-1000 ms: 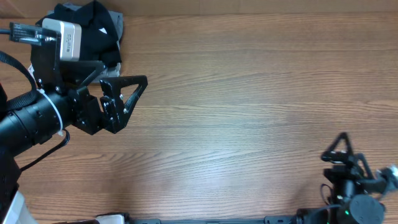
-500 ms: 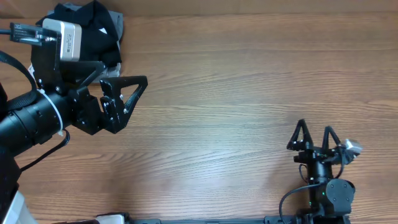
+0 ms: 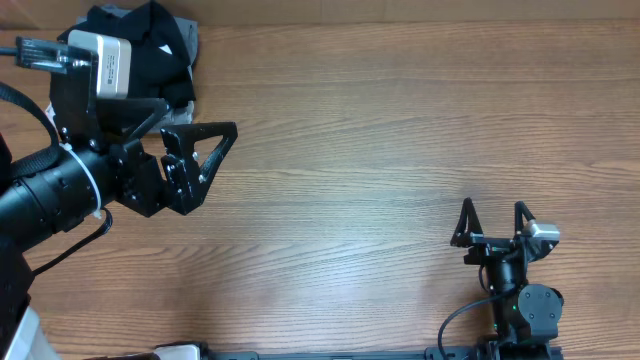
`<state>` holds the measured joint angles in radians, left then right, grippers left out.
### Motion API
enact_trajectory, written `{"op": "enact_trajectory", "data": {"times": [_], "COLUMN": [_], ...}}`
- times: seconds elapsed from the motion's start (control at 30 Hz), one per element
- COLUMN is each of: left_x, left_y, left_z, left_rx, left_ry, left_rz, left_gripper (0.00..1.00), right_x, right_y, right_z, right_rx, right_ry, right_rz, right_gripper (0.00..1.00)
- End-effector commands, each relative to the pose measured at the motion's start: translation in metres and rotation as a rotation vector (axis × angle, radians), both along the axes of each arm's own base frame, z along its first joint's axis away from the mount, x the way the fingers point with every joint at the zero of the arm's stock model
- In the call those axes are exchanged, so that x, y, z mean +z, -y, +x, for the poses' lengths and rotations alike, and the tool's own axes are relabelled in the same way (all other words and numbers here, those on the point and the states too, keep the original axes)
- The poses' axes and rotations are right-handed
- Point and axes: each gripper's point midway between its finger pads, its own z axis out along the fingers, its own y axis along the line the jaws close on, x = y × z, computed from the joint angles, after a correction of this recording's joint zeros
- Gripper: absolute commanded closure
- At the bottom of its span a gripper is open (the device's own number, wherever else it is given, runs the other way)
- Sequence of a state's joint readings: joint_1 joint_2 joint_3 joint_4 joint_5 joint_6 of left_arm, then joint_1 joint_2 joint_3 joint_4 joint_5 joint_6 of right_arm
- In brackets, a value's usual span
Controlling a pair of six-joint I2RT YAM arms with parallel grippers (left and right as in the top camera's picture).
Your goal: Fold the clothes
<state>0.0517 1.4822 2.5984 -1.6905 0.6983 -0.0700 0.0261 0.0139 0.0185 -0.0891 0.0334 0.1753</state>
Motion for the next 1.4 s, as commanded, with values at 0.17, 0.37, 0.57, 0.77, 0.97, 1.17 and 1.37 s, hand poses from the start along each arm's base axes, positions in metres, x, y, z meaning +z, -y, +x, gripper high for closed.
{"op": "enact_trajectory", "data": {"times": [0.17,0.37,0.57,0.77,0.97,1.17,1.37], "left_x": [0.001,0.0,0.0,0.0,-0.001,-0.006,0.004], "left_y": [0.001,0.001,0.001,0.001,0.001,-0.021,-0.031], "left_z": [0.001,0.001,0.001,0.001,0.004,0.009,-0.02], "left_rx": [-0.013,-0.013,-0.013,-0.013,-0.013,0.114,0.201], "left_ry": [0.017,0.016,0.016,0.016,0.008,0.019,0.069], "left_rz": [0.017,0.017,0.017,0.017,0.016,0.1,0.114], "left_gripper": [0.0,0.0,0.0,0.0,0.0,0.0,0.0], "right_x": [-0.001,-0.001,-0.001,-0.001,-0.001,-0.001,-0.001], "right_y": [-0.001,0.0,0.0,0.0,0.0,0.0,0.0], "right_z": [0.0,0.0,0.0,0.0,0.0,0.0,0.0], "right_rx": [0.007,0.003,0.003,0.003,0.003,0.003,0.003], "right_ry": [0.008,0.008,0.008,0.008,0.008,0.008,0.008], "right_rz": [-0.022,-0.022,-0.022,-0.022,-0.022,-0.022,-0.022], "right_gripper": [0.0,0.0,0.0,0.0,0.0,0.0,0.0]}}
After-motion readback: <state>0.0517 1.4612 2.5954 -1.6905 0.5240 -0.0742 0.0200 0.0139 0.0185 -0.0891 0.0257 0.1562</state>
